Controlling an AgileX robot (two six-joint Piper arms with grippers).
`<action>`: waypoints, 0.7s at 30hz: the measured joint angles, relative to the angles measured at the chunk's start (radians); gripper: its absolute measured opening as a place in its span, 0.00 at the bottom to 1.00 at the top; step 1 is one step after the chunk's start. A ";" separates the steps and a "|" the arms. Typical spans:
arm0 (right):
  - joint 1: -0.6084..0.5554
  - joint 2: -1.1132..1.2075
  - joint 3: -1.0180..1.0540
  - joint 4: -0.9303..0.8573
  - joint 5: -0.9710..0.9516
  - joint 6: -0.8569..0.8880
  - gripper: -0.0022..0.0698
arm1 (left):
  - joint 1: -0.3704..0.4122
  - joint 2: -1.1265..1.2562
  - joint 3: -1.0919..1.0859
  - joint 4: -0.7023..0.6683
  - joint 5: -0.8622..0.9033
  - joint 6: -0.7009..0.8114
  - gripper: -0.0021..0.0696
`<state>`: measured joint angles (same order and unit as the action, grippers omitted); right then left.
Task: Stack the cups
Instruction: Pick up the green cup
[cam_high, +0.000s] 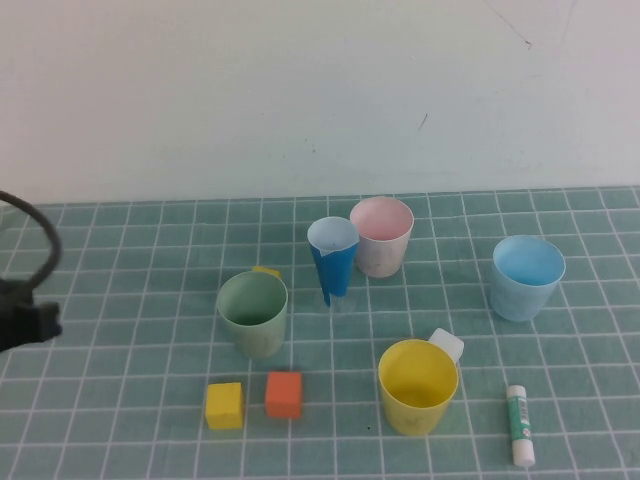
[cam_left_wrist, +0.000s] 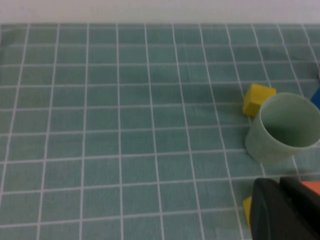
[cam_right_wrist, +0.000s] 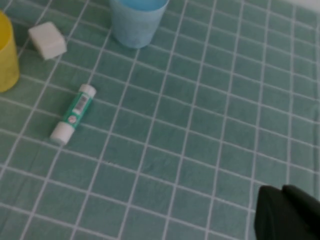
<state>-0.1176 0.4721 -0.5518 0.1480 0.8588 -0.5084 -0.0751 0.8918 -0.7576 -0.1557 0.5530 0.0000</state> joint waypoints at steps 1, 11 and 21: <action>0.000 0.008 0.000 0.022 0.006 -0.025 0.03 | 0.000 0.024 0.000 -0.017 0.006 0.033 0.03; 0.000 0.013 0.097 0.207 -0.086 -0.226 0.03 | 0.000 0.241 -0.047 -0.396 0.079 0.333 0.03; 0.000 0.013 0.181 0.310 -0.142 -0.318 0.03 | 0.000 0.409 -0.237 -0.457 0.175 0.433 0.03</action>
<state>-0.1176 0.4847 -0.3708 0.4580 0.7164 -0.8268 -0.0751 1.3006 -0.9950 -0.6129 0.7282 0.4331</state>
